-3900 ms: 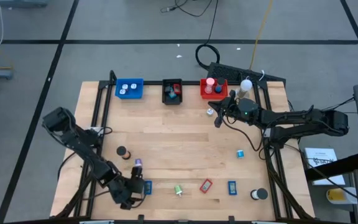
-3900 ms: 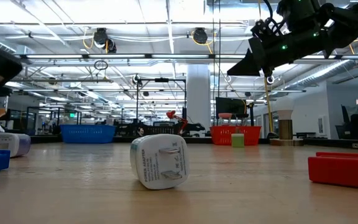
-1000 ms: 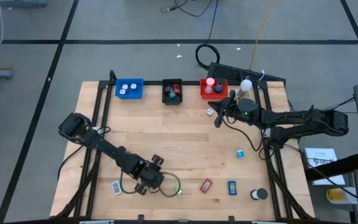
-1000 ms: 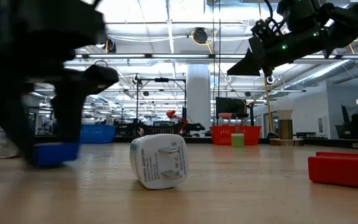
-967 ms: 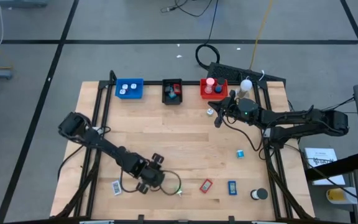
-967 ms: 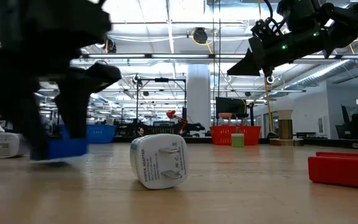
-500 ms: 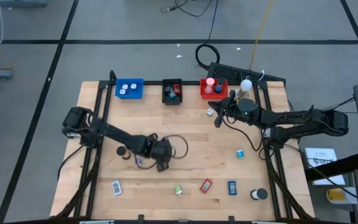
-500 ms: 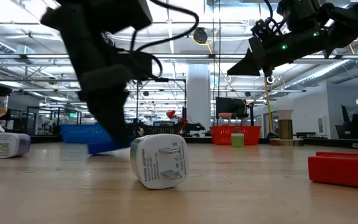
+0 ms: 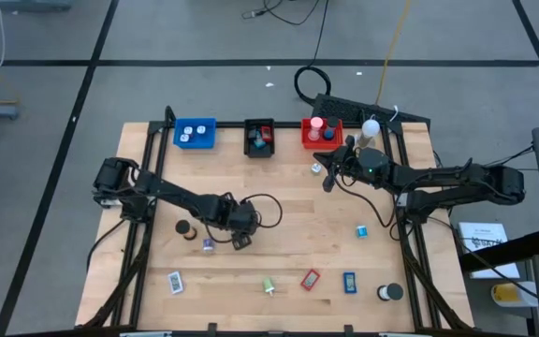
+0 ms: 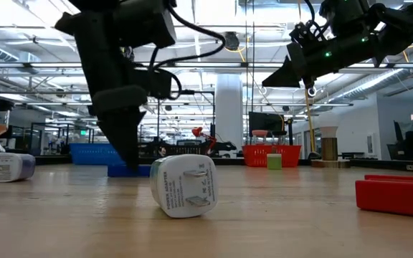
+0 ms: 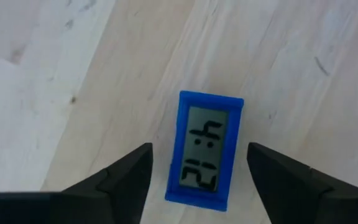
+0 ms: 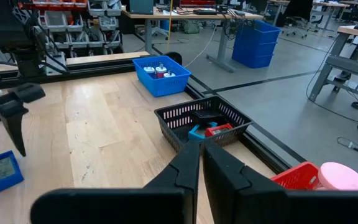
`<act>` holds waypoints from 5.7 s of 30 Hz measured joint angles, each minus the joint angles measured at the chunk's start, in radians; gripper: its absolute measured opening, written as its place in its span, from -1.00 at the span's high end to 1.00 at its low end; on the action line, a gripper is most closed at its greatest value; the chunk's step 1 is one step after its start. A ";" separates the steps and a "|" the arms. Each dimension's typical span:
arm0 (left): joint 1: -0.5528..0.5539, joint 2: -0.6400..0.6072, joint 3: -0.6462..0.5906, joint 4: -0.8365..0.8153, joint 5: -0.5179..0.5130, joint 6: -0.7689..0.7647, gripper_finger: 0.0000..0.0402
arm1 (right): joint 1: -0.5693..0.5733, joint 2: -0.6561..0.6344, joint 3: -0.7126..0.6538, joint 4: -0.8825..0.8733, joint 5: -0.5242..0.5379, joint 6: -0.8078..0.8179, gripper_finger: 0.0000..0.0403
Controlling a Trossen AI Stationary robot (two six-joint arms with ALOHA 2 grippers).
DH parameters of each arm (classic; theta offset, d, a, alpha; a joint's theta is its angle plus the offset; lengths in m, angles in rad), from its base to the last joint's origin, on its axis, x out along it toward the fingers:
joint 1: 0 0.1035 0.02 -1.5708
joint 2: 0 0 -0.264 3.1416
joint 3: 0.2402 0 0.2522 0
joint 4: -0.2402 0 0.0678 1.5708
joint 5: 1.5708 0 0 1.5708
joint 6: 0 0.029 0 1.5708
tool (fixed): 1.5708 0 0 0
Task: Pick & Place Office items
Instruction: Put the left blue digital clock into the black bin, then adjust the black bin, then put the top green charger adapter into the blue bin
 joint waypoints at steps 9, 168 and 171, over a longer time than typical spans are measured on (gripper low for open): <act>-0.004 -0.069 0.000 -0.045 -0.010 0.025 -0.43 | 0.000 0.000 0.000 0.000 0.000 0.000 0.93; 0.553 -0.131 -0.039 0.498 0.296 0.843 0.95 | 0.000 0.000 0.000 0.000 0.000 0.000 0.92; 0.509 -0.241 -0.211 0.739 0.287 0.795 0.98 | 0.000 0.000 0.000 0.000 0.000 0.000 0.92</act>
